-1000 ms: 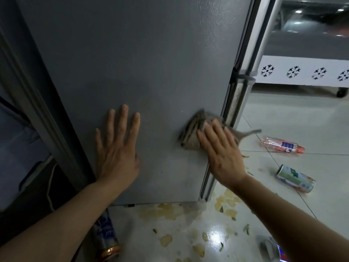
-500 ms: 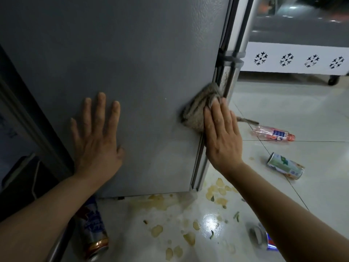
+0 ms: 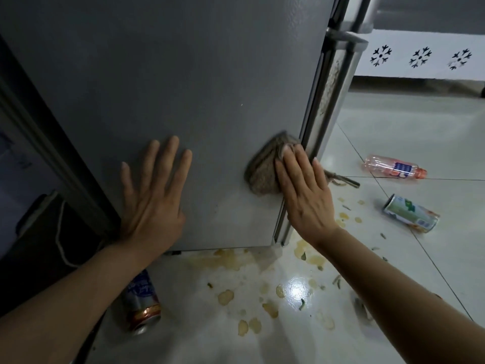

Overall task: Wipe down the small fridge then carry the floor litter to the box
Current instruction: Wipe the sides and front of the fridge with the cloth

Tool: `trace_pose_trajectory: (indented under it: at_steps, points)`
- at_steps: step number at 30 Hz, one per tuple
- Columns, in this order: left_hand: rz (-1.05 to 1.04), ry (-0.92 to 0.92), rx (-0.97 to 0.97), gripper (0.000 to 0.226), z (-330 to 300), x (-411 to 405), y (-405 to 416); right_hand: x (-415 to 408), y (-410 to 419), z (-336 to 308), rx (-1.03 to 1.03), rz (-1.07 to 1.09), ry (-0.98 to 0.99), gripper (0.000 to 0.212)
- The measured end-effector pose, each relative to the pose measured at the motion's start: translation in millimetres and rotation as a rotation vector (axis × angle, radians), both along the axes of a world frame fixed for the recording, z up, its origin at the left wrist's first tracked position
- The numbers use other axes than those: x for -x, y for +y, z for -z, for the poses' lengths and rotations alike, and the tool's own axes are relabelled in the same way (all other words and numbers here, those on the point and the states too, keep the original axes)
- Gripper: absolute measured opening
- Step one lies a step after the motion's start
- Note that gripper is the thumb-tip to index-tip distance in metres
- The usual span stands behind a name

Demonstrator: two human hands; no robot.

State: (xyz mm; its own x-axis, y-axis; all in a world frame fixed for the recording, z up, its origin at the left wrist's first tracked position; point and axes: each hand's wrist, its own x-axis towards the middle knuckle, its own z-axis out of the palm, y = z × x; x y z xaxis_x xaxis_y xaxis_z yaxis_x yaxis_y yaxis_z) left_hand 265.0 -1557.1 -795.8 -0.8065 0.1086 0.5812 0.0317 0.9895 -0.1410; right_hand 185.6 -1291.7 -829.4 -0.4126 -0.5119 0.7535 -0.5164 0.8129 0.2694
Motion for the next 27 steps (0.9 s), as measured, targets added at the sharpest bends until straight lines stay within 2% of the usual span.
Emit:
trace_pose_trajectory:
  at_steps: [3, 8, 12, 14, 19, 21, 23, 27]
  points:
    - [-0.006, -0.011, 0.002, 0.11, 17, 0, -4, 7, -8, 16, 0.01, -0.039, 0.009, 0.052]
    - [-0.021, -0.008, 0.022, 0.115, 22, 6, -7, -1, 4, 70, -0.304, -0.147, -0.05, 0.065]
    - [0.009, -0.011, 0.031, 0.113, 19, 4, -11, 2, 9, 61, -0.414, -0.182, -0.044, 0.067]
    - [0.023, -0.013, 0.041, 0.111, 17, 3, -13, 7, 2, 43, -0.341, -0.2, -0.019, 0.064]
    - [-0.007, -0.035, 0.043, 0.105, 26, -8, -42, 10, -60, 12, 0.016, -0.178, 0.058, 0.05]
    - [-0.016, -0.051, 0.055, 0.103, 32, -9, -51, 9, -79, 18, 0.058, -0.144, 0.046, 0.051]
    - [-0.002, -0.057, 0.063, 0.101, 38, -8, -57, 6, -87, 36, -0.057, -0.18, 0.027, 0.053]
    - [0.018, -0.043, 0.082, 0.109, 38, -6, -61, 2, -86, 63, -0.532, -0.278, 0.034, 0.059]
